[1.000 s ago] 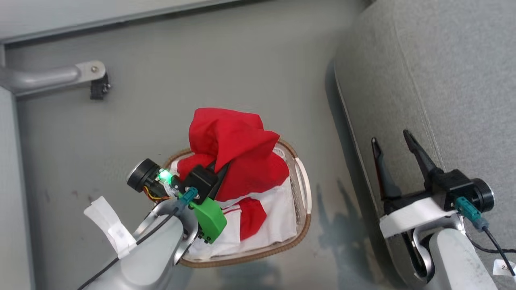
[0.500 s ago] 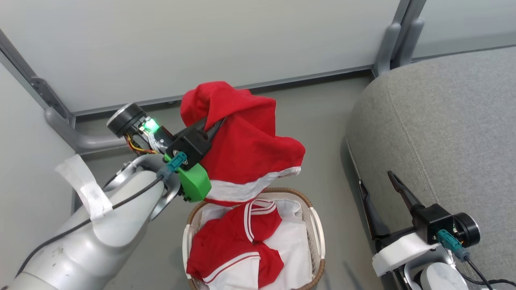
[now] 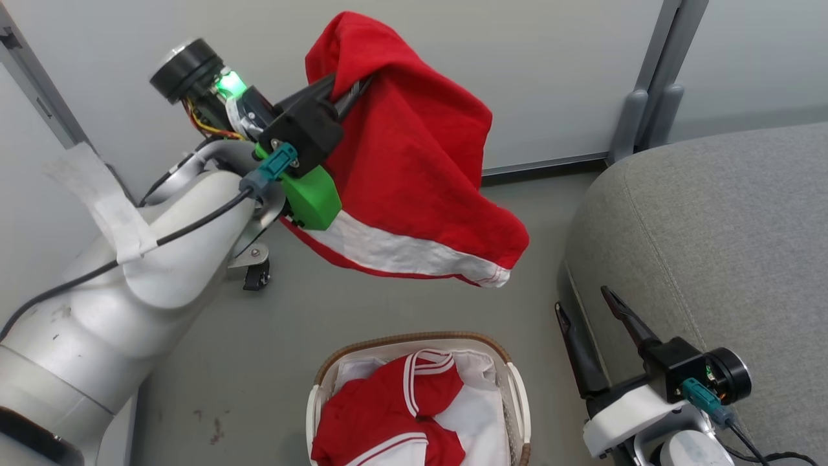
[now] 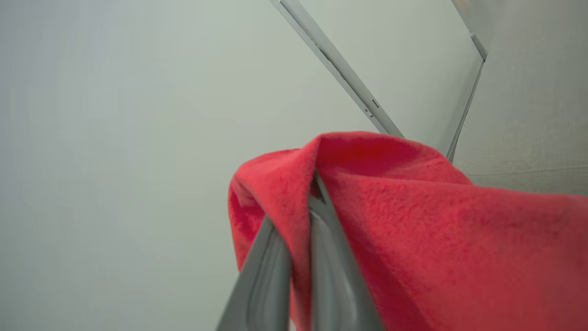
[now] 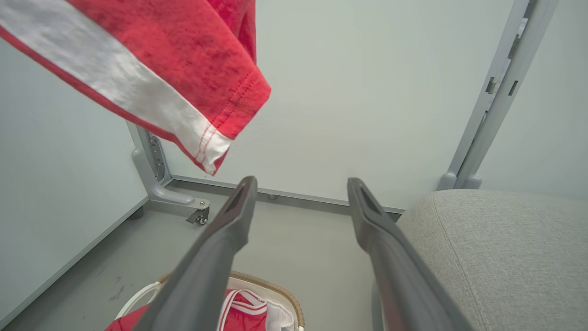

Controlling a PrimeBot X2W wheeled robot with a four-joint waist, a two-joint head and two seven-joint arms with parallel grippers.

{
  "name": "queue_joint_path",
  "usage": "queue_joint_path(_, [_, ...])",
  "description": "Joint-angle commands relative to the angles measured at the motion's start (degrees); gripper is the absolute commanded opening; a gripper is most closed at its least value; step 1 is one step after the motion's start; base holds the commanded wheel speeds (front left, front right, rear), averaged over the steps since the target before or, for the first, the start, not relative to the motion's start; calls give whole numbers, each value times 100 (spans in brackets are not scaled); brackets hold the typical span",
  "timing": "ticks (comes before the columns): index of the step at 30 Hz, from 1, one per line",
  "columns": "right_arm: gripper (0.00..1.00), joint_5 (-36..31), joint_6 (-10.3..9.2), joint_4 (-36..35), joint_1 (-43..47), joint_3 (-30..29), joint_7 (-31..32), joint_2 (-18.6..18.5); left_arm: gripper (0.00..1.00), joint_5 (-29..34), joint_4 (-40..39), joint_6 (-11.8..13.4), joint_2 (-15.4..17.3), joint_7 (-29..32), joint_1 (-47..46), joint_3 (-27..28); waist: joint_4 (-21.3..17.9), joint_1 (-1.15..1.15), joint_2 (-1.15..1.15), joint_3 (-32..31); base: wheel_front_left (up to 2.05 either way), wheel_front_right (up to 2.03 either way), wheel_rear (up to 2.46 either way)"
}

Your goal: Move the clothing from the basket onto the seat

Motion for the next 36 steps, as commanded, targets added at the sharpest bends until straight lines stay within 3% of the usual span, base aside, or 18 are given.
queue_joint_path(1, [100,-32,-4,22,-60,43,-12,-23,0,-80,-10,-17,-23,-6,-148,-17,7,0,0,-10,0,0,0])
queue_joint_path(9, [100,-131,-4,165,-429,374,-12,-22,0,-160,-150,-17,-132,-5,-520,-216,74,0,0,-36,0,0,0])
queue_joint_path(22, [100,-124,-5,1121,-1389,909,-12,-23,0,-331,-213,-16,-382,-5,-709,-571,312,0,0,16,0,0,0])
queue_joint_path(36, [100,-181,-5,928,-1957,1367,-11,-26,0,-466,-344,-16,-445,-5,-526,-724,385,0,0,-39,0,0,0])
